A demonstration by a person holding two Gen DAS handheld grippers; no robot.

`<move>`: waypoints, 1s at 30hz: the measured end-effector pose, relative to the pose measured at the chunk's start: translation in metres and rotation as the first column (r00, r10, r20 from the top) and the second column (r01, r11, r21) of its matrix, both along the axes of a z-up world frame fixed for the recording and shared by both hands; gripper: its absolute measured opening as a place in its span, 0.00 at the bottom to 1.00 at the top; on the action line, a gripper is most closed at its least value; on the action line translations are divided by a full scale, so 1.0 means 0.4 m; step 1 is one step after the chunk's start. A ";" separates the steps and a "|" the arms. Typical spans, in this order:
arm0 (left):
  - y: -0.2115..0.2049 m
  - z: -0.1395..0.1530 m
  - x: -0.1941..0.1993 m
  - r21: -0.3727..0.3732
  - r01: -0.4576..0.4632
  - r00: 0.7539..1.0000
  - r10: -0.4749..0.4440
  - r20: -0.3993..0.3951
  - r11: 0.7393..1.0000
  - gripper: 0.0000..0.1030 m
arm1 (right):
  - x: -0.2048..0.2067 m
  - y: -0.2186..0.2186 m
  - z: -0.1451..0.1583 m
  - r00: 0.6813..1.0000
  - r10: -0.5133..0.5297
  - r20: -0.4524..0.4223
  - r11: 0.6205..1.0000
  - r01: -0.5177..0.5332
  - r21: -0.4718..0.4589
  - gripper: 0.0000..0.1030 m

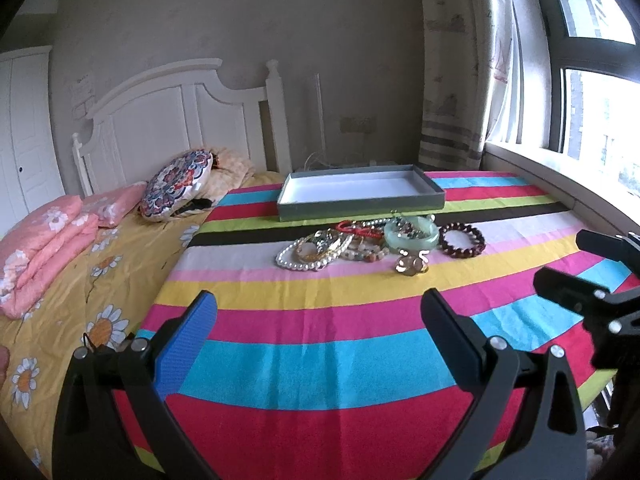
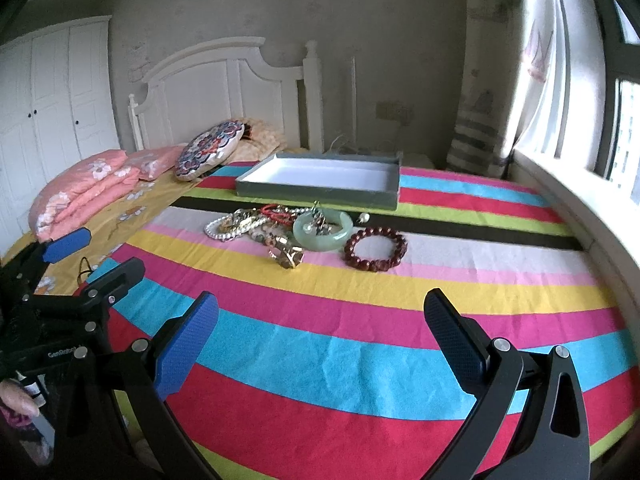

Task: Organize jewelry
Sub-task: 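Move both grippers toward the jewelry pile beside the grey tray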

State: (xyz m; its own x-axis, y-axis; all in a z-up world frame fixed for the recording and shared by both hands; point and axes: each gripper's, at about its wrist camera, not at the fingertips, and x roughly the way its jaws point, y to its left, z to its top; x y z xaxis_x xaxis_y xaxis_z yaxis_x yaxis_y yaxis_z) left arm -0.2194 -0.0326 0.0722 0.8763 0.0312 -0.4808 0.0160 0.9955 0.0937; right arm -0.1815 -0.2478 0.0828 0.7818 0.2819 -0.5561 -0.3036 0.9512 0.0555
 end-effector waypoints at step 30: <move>-0.094 -0.092 0.335 -0.249 0.167 0.940 -0.230 -0.251 0.954 0.97 | 0.386 -0.117 -0.140 0.961 -0.015 -0.275 0.999 0.006 -0.035 0.95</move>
State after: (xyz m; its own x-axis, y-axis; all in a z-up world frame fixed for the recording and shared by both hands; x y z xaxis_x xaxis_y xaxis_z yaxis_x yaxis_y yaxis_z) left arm -0.0855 -0.0702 0.0355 0.6866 -0.2647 -0.6772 0.2093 0.9639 -0.1646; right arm -0.0270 -0.2944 0.0266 0.6001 0.2519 -0.7592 -0.2712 0.9570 0.1031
